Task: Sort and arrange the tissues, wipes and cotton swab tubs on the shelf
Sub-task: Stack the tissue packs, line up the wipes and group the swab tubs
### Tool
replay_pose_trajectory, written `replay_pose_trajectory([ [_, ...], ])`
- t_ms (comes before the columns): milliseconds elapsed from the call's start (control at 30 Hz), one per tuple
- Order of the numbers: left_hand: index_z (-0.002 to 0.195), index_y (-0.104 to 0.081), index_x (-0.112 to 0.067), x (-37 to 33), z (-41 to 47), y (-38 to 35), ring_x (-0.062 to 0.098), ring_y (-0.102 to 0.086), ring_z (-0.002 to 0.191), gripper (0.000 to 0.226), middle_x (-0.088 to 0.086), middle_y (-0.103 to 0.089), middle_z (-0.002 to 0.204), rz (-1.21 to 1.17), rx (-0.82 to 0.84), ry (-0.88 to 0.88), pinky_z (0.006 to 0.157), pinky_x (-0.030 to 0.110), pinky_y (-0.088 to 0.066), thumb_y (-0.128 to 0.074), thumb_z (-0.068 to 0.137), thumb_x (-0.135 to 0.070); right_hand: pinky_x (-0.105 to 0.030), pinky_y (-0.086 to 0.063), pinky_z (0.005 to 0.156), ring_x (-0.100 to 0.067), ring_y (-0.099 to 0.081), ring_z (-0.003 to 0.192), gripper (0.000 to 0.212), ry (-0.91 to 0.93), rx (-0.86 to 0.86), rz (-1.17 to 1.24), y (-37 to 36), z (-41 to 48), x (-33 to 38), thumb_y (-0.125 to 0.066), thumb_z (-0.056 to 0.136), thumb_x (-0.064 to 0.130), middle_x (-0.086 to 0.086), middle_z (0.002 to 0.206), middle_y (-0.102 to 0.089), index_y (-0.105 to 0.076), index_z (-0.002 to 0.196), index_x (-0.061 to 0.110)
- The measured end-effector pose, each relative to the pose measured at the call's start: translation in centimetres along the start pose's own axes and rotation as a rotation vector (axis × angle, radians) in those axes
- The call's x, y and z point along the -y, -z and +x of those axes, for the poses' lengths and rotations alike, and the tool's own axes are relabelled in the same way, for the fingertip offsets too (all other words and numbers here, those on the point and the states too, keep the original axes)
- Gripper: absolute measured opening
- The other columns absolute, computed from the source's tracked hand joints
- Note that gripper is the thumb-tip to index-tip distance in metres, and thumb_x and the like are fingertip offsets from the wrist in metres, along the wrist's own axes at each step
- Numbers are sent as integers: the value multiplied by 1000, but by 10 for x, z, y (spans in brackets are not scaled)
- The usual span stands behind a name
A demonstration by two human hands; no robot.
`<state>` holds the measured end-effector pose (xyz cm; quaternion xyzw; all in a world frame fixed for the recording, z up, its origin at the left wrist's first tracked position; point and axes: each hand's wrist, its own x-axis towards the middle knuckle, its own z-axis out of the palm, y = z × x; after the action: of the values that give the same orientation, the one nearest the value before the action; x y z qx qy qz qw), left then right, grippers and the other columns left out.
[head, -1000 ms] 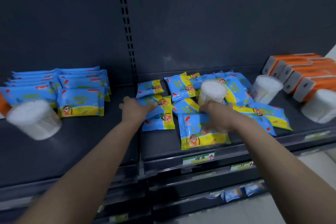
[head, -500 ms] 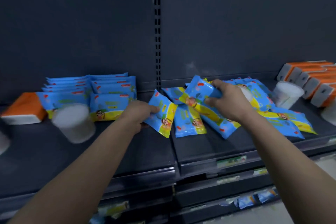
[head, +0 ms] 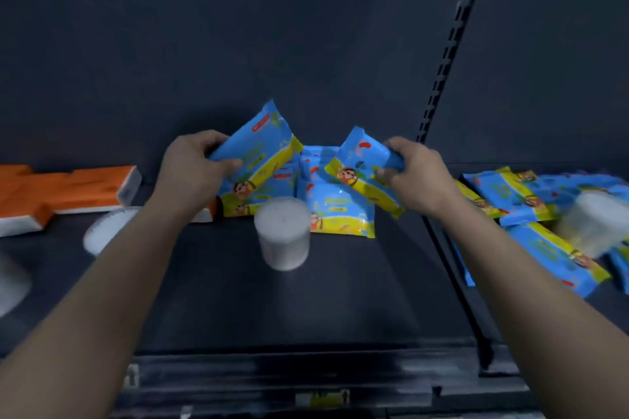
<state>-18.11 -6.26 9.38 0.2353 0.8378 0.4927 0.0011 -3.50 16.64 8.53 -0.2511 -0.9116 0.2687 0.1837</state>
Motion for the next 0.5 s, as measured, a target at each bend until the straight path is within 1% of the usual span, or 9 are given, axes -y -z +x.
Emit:
replay_pose_trajectory([
  [33, 88, -62, -18, 8, 1, 3, 0, -57, 59, 17, -1, -64, 80, 55, -14, -1, 52, 15, -44, -66, 81, -4, -34, -46, 81, -30, -59, 98, 32, 4, 51, -45, -7, 5, 3, -60, 87, 14, -10, 102, -64, -57, 118, 18],
  [100, 89, -62, -20, 18, 2, 6, 8, -57, 68, 19, 2, -65, 87, 140, -33, -3, 55, 15, -40, -66, 81, -4, -31, -44, 87, -31, -57, 108, 40, 21, 151, -142, -18, 13, 5, -62, 85, 15, -12, 117, -62, -56, 125, 19],
  [167, 91, -63, -20, 27, 2, 6, 9, -55, 69, 19, 2, -64, 87, 265, -15, 16, 54, 12, -36, -67, 80, -6, -33, -45, 93, -32, -54, 115, 42, 63, 255, -239, -29, 18, 7, -62, 85, 17, -12, 125, -60, -55, 126, 18],
  [200, 93, -65, -19, 30, 2, 4, 11, -57, 70, 19, 1, -63, 85, 324, 10, 31, 55, 13, -37, -68, 79, -6, -34, -45, 93, -31, -53, 116, 41, 87, 301, -278, -34, 20, 7, -63, 84, 17, -12, 126, -59, -56, 125, 17],
  [267, 97, -69, -14, 36, 4, -2, 17, -60, 80, 23, 1, -63, 85, 361, 81, 40, 64, 22, -40, -69, 77, -3, -33, -45, 92, -29, -52, 116, 40, 119, 367, -319, -41, 24, 9, -63, 84, 16, -11, 126, -59, -57, 123, 18],
  [333, 99, -69, -11, 40, 6, -9, 15, -56, 84, 26, 2, -63, 89, 375, 131, 50, 65, 25, -37, -70, 75, 0, -31, -43, 92, -27, -51, 119, 42, 150, 413, -343, -47, 28, 10, -63, 84, 16, -9, 128, -57, -56, 125, 18],
  [433, 101, -69, -6, 47, 10, -20, 18, -55, 88, 27, 5, -63, 94, 418, 184, 63, 66, 24, -32, -70, 75, 1, -32, -45, 85, -26, -54, 110, 35, 203, 436, -378, -53, 33, 13, -67, 81, 15, -7, 120, -60, -59, 115, 17],
  [500, 99, -68, -6, 49, 11, -24, 21, -56, 88, 25, 5, -62, 91, 440, 193, 73, 66, 23, -31, -70, 75, 0, -31, -44, 79, -28, -55, 107, 32, 241, 418, -421, -56, 35, 15, -65, 82, 15, -7, 117, -61, -58, 113, 17],
])
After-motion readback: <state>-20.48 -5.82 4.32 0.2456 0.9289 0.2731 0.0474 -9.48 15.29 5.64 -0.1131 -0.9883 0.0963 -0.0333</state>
